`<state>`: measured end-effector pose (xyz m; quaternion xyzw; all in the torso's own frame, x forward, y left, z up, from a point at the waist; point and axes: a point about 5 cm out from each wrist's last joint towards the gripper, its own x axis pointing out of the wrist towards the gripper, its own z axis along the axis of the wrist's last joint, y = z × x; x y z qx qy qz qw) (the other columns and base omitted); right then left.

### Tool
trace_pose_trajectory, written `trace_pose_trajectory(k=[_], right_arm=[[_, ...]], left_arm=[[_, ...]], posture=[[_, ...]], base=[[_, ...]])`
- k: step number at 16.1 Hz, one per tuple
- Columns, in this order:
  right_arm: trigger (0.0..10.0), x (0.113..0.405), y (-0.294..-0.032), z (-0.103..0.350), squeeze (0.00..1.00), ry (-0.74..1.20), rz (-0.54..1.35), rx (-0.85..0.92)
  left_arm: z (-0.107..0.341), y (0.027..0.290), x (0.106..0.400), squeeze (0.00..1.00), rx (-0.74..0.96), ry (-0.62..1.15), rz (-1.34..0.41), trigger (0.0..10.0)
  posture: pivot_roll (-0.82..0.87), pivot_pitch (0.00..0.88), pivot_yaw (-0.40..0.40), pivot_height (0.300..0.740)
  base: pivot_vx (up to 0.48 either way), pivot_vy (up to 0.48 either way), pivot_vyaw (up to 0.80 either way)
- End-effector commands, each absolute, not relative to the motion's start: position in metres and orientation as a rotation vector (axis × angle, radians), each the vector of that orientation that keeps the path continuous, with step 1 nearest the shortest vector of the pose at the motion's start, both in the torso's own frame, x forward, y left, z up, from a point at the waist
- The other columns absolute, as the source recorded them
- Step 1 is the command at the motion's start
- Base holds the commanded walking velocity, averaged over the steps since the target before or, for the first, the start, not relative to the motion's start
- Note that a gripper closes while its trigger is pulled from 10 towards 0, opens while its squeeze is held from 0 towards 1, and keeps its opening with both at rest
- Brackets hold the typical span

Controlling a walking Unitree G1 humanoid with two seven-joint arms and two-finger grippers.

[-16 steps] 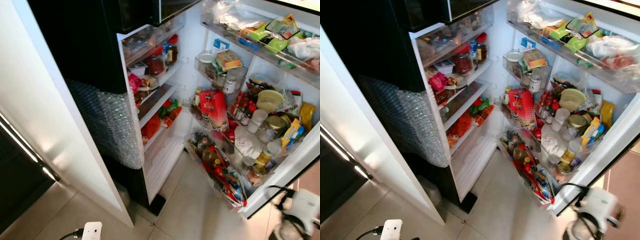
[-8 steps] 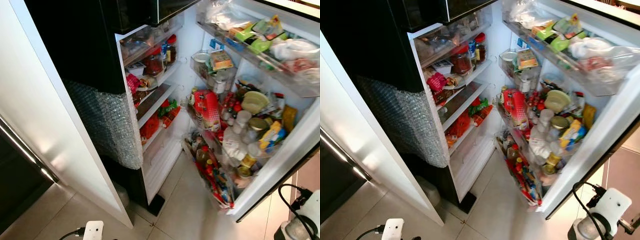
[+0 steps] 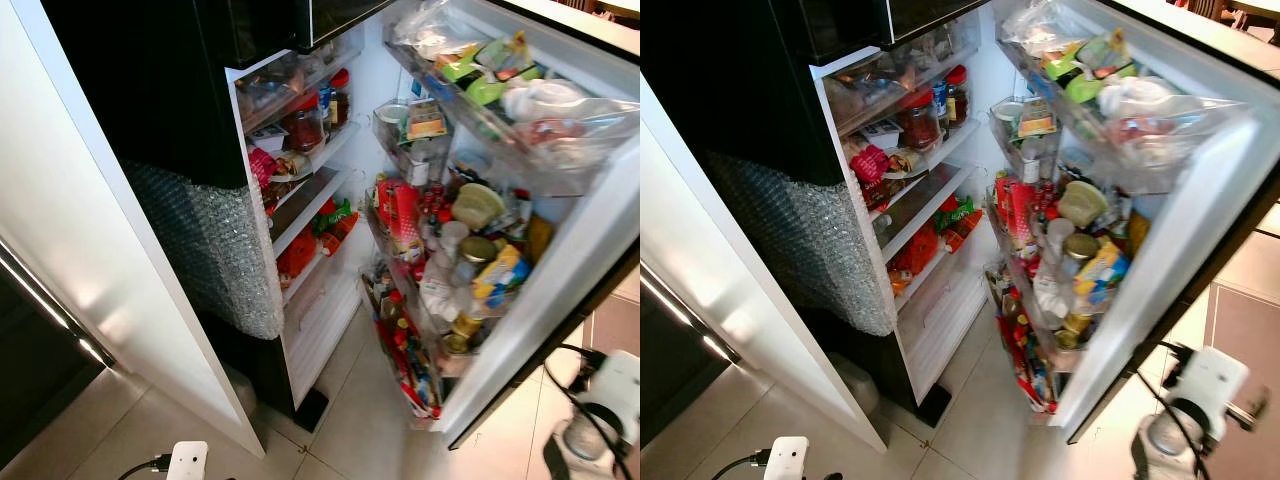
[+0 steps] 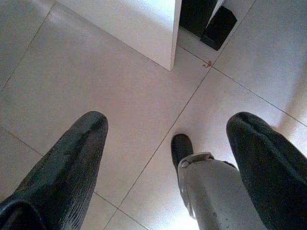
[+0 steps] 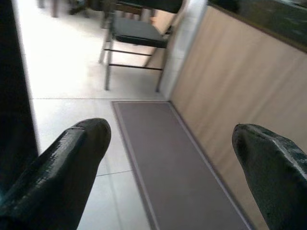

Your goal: Restocking fridge

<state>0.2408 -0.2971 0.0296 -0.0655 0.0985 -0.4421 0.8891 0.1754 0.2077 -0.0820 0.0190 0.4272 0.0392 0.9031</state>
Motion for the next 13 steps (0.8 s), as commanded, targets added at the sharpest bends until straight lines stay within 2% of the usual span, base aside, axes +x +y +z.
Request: trace_pose_trajectory(k=[1,3,7,13], right_arm=[[10.0,0.250,-0.287,0.032,0.00,0.193,-0.829,-0.130],[10.0,0.256,-0.273,0.027,0.00,0.208,-0.702,-0.141],[10.0,0.258,-0.269,0.026,0.00,0.214,-0.665,-0.144],[10.0,0.270,-0.244,0.025,0.00,0.211,-0.460,-0.153]], left_arm=[[-0.081,0.208,0.177,0.00,0.045,0.878,0.085,10.0],[-0.081,0.206,0.179,0.00,0.046,0.876,0.081,10.0],[-0.081,0.206,0.178,0.00,0.046,0.880,0.081,10.0],[-0.083,0.208,0.174,0.00,0.046,0.895,0.083,10.0]], posture=[[-0.02,0.000,0.016,0.740],[-0.02,0.000,0.016,0.740],[-0.02,0.000,0.018,0.740],[-0.01,0.000,0.017,0.740]], base=[[0.000,0.000,0.00],[0.000,0.000,0.00],[0.000,0.000,0.00],[0.000,0.000,0.00]])
